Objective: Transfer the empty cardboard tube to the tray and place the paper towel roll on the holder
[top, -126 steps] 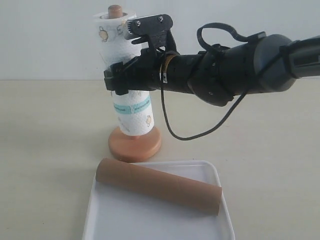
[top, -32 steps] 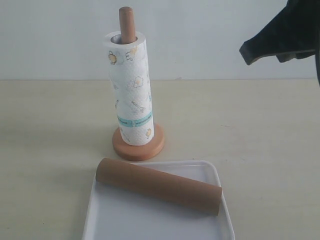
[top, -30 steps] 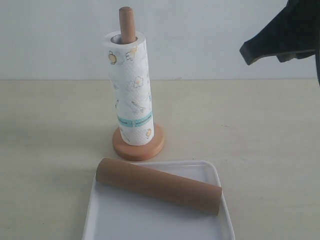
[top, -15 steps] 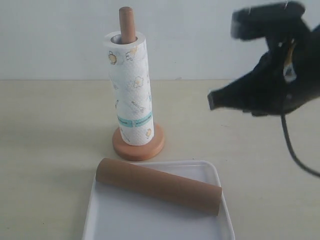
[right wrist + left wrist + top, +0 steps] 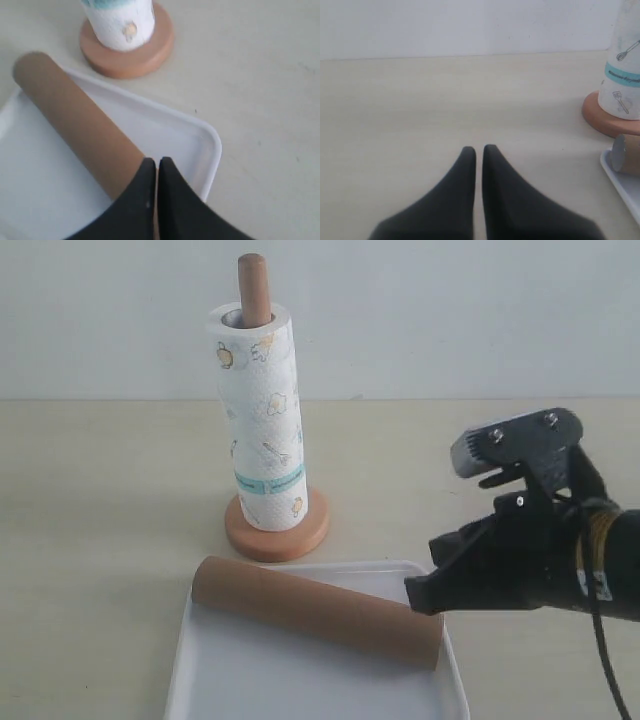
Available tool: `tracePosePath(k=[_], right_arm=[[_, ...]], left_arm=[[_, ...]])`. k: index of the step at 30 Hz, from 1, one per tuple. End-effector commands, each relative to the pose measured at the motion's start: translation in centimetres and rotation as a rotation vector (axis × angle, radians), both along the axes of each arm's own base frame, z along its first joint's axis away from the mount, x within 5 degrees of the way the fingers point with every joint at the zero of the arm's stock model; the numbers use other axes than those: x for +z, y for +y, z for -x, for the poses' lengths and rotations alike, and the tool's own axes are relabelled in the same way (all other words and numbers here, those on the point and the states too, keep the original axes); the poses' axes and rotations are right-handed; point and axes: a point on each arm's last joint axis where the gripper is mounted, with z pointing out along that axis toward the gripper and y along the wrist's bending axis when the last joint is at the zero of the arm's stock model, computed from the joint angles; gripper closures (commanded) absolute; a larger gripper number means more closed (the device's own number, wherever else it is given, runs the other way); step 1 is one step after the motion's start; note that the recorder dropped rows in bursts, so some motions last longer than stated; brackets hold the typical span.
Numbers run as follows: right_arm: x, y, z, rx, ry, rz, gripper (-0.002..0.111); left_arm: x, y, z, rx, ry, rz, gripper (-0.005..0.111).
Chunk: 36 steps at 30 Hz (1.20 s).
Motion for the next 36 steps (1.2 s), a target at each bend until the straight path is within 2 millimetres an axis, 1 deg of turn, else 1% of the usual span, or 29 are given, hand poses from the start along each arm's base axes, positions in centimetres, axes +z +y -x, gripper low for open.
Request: tracePosePath(k=[1, 4, 6, 7, 11, 13, 18, 20, 23, 27, 36], right_arm=[[3.3, -0.8, 1.3, 0.012, -0.125, -0.115, 0.107], [5.1, -1.9, 2.8, 0.004, -0.194, -0.203, 0.107], [5.4, -2.8, 4.0, 0.009, -0.235, -0.239, 0.107], [5.3, -3.3, 4.7, 0.011, -0.248, -0.25, 0.107], [3.4, -5.4, 7.4, 0.016, -0.28, -0.258, 0.107], [2.1, -6.6, 8.6, 0.004, -0.31, -0.263, 0.107], [-0.5, -9.3, 10.9, -0.075, -0.418, -0.275, 0.107], [-1.4, -10.0, 11.4, -0.099, -0.459, -0.268, 0.107], [-1.0, -10.8, 12.2, -0.142, -0.565, -0.29, 0.107], [-0.8, -11.9, 12.9, -0.239, -0.625, -0.321, 0.107], [-0.8, -12.8, 12.7, -0.393, -0.648, -0.268, 0.107]], left_arm=[[-0.1, 0.0, 0.0, 0.002, 0.0, -0.008, 0.103], [-0.1, 0.0, 0.0, 0.002, 0.0, -0.008, 0.103], [-0.1, 0.0, 0.0, 0.002, 0.0, -0.008, 0.103], [-0.1, 0.0, 0.0, 0.002, 0.0, -0.008, 0.103], [-0.1, 0.0, 0.0, 0.002, 0.0, -0.008, 0.103], [-0.1, 0.0, 0.0, 0.002, 0.0, -0.008, 0.103], [-0.1, 0.0, 0.0, 0.002, 0.0, -0.008, 0.103], [-0.1, 0.0, 0.0, 0.002, 0.0, -0.008, 0.103], [-0.1, 0.0, 0.0, 0.002, 0.0, -0.008, 0.103], [-0.1, 0.0, 0.0, 0.002, 0.0, -0.008, 0.103], [-0.1, 0.0, 0.0, 0.002, 0.0, -0.008, 0.103]])
